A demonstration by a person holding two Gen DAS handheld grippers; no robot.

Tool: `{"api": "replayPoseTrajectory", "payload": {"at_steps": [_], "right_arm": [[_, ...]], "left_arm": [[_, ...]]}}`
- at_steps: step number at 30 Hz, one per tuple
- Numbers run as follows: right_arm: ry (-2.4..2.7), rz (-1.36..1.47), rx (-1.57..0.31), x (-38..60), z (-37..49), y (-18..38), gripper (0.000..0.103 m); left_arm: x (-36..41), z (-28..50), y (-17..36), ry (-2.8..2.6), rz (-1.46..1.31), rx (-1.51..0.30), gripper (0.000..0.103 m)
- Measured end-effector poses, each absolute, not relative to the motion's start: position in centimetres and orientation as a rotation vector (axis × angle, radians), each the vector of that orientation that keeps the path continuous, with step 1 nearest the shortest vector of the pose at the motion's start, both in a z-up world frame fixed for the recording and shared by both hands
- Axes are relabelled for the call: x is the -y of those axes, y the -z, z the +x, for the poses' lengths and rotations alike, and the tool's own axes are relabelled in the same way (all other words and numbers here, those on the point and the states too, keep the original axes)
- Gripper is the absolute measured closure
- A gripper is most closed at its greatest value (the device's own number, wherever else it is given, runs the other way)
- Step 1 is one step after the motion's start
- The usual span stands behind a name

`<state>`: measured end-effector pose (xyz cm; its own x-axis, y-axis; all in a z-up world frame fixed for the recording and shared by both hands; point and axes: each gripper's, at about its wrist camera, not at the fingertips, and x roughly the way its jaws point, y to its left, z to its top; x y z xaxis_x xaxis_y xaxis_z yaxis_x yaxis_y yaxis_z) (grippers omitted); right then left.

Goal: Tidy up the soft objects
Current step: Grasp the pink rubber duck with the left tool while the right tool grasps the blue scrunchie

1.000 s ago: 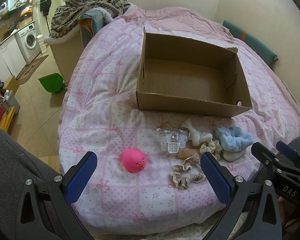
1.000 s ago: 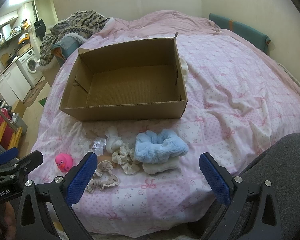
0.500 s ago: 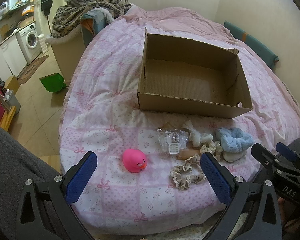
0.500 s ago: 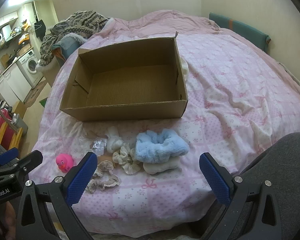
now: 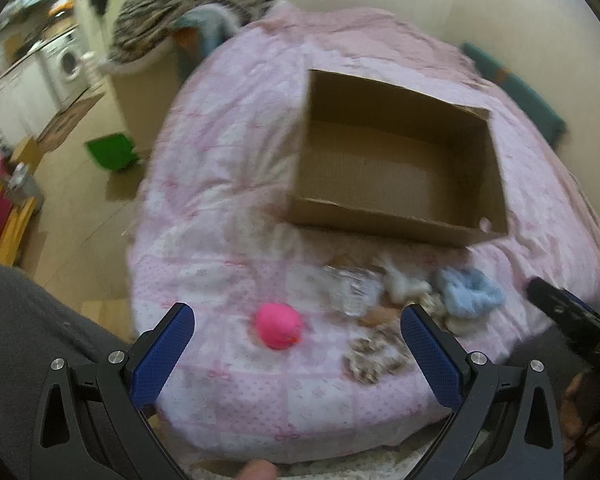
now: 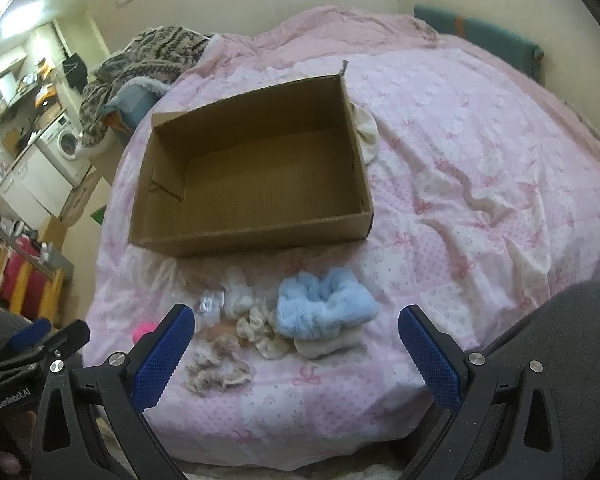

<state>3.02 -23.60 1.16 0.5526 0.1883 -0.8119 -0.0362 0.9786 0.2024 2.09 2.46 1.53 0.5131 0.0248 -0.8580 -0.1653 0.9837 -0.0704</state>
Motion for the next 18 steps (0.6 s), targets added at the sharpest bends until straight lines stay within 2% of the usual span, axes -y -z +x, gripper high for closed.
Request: {"api": "replayPoseTrajectory", "payload": {"at_steps": [4,14,16,18], "right_arm": [[-0.158,0.183,-1.041,24.4,5.5,-0.8,0.000],[-0.147,0.277,-1.218,27.4,9.1,2.9,0.000],[-0.147,0.325,-1.237,27.9,9.4,3.5,0.000],[-0.139,0.354,-1.249,28.3,9.7,4.0,0.000]], "left_arm": [[-3.7,4.1,-1.0,-0.170,-0.153,-1.082,0.000],[-4.8,7.9,5.6,-0.192,-0.198,-1.372,0.002],[-4.4,8.1,7.1,-0.179,-0.197,-1.416,0.008],[-3.8,8.3,8.6,-0.160,-0.202,-1.461,0.019]]}}
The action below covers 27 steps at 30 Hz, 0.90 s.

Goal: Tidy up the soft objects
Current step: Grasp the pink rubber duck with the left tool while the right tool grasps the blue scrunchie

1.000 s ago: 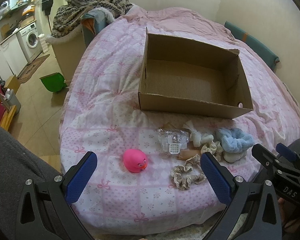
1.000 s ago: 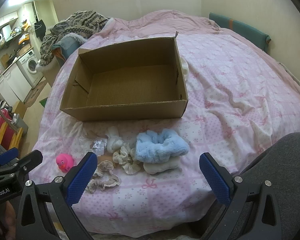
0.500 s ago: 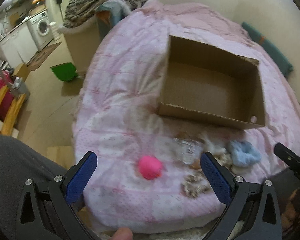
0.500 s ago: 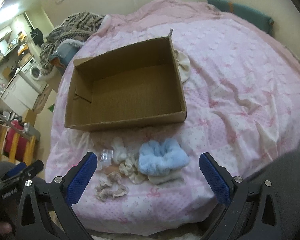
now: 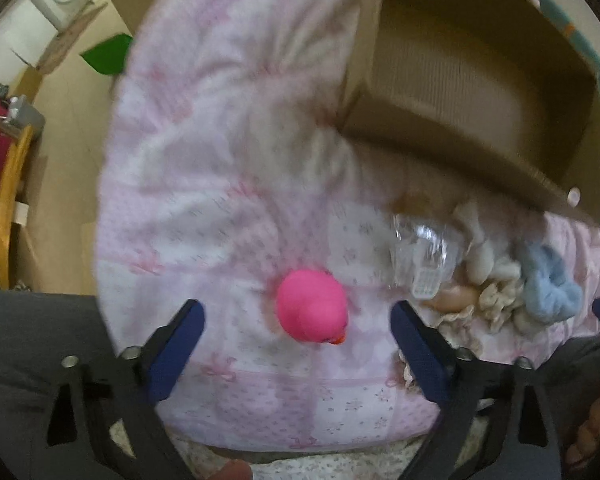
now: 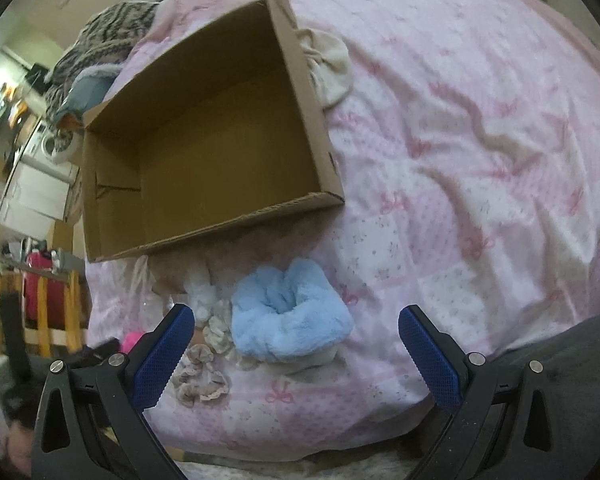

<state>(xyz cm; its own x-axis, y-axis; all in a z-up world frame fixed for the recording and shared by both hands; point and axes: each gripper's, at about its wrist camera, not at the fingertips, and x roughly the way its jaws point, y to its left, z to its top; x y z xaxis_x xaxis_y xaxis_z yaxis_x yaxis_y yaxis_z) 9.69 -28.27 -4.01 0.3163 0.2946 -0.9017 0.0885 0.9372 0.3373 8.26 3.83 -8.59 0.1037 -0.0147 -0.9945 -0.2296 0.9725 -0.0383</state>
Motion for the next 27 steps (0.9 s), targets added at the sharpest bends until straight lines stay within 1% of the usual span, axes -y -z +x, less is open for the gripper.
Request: {"api": "replayPoseTrajectory", "payload": {"at_steps": [2,7,8,9,10,11,13,14,15,20,22,24,25,26,27], "right_arm": [[-0.134,0.378,-1.260,28.5,9.8,4.5,0.000],[-0.135,0.442,-1.303,28.9,10.2,5.8,0.000],[-0.135,0.452,-1.323,28.9,10.4,6.1,0.000],[-0.140,0.465,-1.344,28.7,10.6,6.4,0.000],[-0.149,0.478,-1.361,28.6,10.7,6.8,0.000],[-0.153,0.482,-1.377,28.4,10.8,7.2,0.000],[-0.154,0.463,-1.397,27.7,10.9,7.9,0.000],[-0.152,0.447,-1.401,27.4,11.0,8.1,0.000],[-0.153,0.429,-1.407,26.9,11.0,8.3,0.000],[-0.158,0.415,-1.446,25.7,11.3,9.5,0.000],[-0.142,0.415,-1.447,25.8,11.4,9.9,0.005],[-0.133,0.431,-1.445,26.0,11.4,10.0,0.024],[-0.130,0.438,-1.449,26.3,11.4,10.1,0.028],[-0.131,0.454,-1.447,26.6,11.4,10.1,0.041],[-0.126,0.464,-1.447,26.8,11.3,10.1,0.048]], "left_arm": [[-3.5,8.3,9.8,-0.151,-0.214,-1.498,0.027],[-3.2,8.4,11.6,-0.169,-0.215,-1.514,0.028],[-3.2,8.5,11.7,-0.170,-0.218,-1.512,0.030],[-3.2,8.5,11.8,-0.169,-0.223,-1.510,0.036],[-3.2,8.5,12.0,-0.170,-0.226,-1.513,0.040],[-3.0,8.6,11.9,-0.170,-0.229,-1.521,0.046],[-2.9,8.5,12.2,-0.157,-0.253,-1.541,0.052],[-2.9,8.4,12.4,-0.154,-0.258,-1.545,0.058],[-3.0,8.3,12.6,-0.156,-0.255,-1.544,0.061],[-3.0,7.7,12.9,-0.142,-0.241,-1.529,0.061],[-2.6,7.4,12.4,-0.145,-0.228,-1.524,0.061],[-2.2,7.2,11.6,-0.144,-0.215,-1.515,0.061],[-2.1,7.2,11.1,-0.143,-0.206,-1.507,0.061],[-1.9,7.0,10.7,-0.142,-0.200,-1.502,0.061],[-1.8,6.9,10.5,-0.142,-0.196,-1.495,0.061]]}}
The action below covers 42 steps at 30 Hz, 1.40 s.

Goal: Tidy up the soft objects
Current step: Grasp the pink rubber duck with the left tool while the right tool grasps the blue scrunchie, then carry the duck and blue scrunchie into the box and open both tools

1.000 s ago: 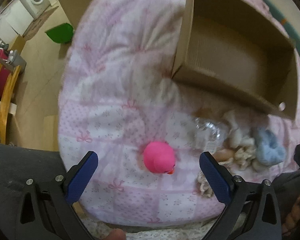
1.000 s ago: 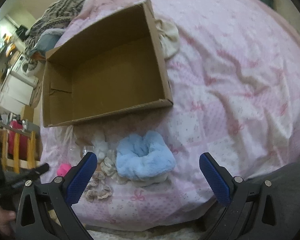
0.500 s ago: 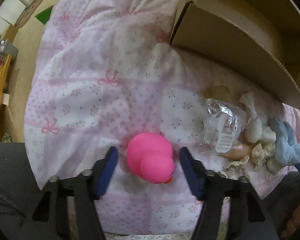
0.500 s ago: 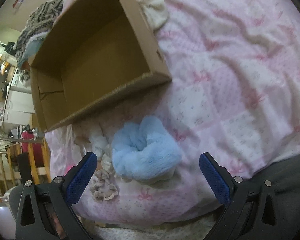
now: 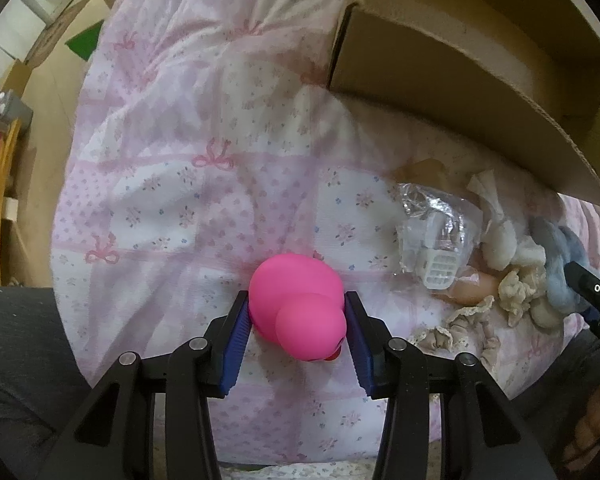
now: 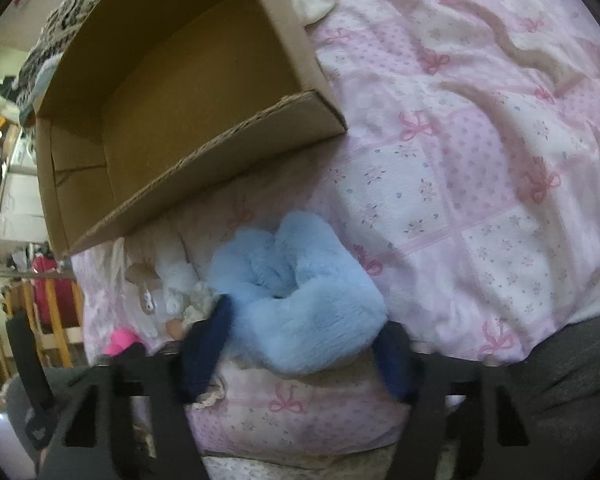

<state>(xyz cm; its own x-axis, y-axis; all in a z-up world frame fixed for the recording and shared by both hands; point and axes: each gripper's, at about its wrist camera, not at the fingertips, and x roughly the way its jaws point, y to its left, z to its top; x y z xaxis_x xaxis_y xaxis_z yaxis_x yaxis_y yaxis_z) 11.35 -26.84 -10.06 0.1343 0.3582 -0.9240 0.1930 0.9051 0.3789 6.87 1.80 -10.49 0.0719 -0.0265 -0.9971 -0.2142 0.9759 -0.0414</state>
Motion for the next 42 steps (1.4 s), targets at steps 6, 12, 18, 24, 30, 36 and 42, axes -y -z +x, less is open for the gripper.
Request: {"api": "replayPoseTrajectory", "payload": {"at_steps": [6,12,18,24,30,36,42], "right_arm": [[-0.153,0.477,-1.404,27.6,11.0,8.3,0.075],[-0.210,0.473,-1.333,28.4,9.9,4.9,0.083],[-0.309,0.439,-1.228,28.3,9.0,0.2,0.085],[-0.391,0.479,-1.075,28.5,10.2,-4.5,0.085],[-0.412,0.446,-0.983,27.4,13.3,-6.9,0.085],[-0.409,0.417,-0.918,25.8,16.2,-6.6,0.085],[-0.388,0.387,-0.894,24.9,18.0,-4.2,0.085]], "left_arm": [[-2.2,6.4,8.8,-0.157,-0.206,-1.482,0.061],[-2.8,5.6,8.1,-0.155,-0.216,-1.457,0.061],[-2.4,5.5,4.8,-0.118,-0.206,-1.394,0.061],[-2.1,6.8,0.0,-0.095,-0.208,-1.280,0.061],[-0.4,10.6,-4.7,-0.047,-0.134,-1.139,0.061],[0.5,14.6,-6.4,-0.011,-0.132,-1.011,0.061],[2.1,17.7,-4.9,-0.006,-0.046,-0.973,0.061]]}}
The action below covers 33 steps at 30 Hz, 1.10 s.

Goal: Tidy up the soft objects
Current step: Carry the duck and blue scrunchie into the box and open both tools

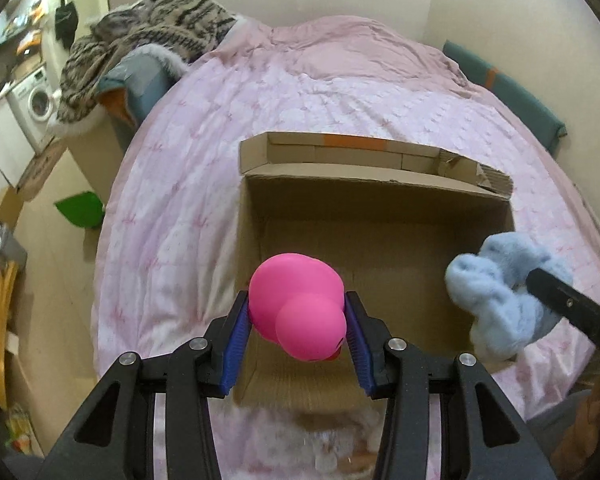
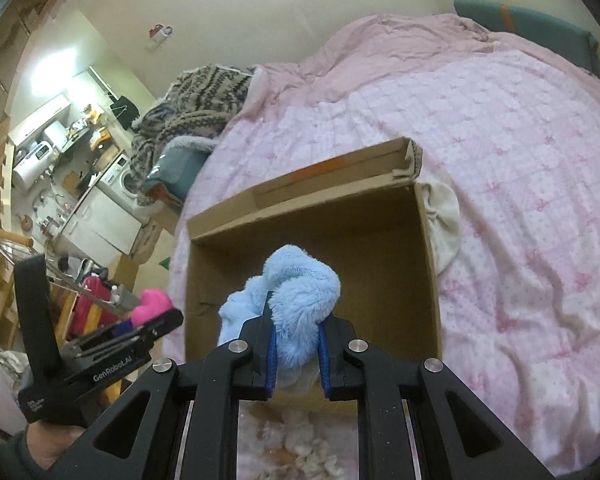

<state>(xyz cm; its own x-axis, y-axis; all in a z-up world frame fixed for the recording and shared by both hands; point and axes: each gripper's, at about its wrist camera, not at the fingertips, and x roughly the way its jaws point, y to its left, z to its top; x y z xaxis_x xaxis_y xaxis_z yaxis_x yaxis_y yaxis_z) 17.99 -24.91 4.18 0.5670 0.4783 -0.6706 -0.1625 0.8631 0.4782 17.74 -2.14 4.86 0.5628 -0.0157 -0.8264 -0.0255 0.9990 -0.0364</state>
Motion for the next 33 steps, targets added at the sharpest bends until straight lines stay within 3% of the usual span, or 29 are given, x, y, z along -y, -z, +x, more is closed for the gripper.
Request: {"api": "replayPoseTrajectory", "payload": {"at_steps": [13,33], "right_arm": [[-0.345,0.300,-1.022,23.1,19.8,2.3,0.085],[-0.298,0.211,-1.094,21.7,20.4,4.5,0.083]], "left_arm": [[4.0,19.8,2.0,0.059,-0.016,-1.011,0.061],[3.2,19.8,3.0,0.039,-0.040,-1.040,0.061]]}}
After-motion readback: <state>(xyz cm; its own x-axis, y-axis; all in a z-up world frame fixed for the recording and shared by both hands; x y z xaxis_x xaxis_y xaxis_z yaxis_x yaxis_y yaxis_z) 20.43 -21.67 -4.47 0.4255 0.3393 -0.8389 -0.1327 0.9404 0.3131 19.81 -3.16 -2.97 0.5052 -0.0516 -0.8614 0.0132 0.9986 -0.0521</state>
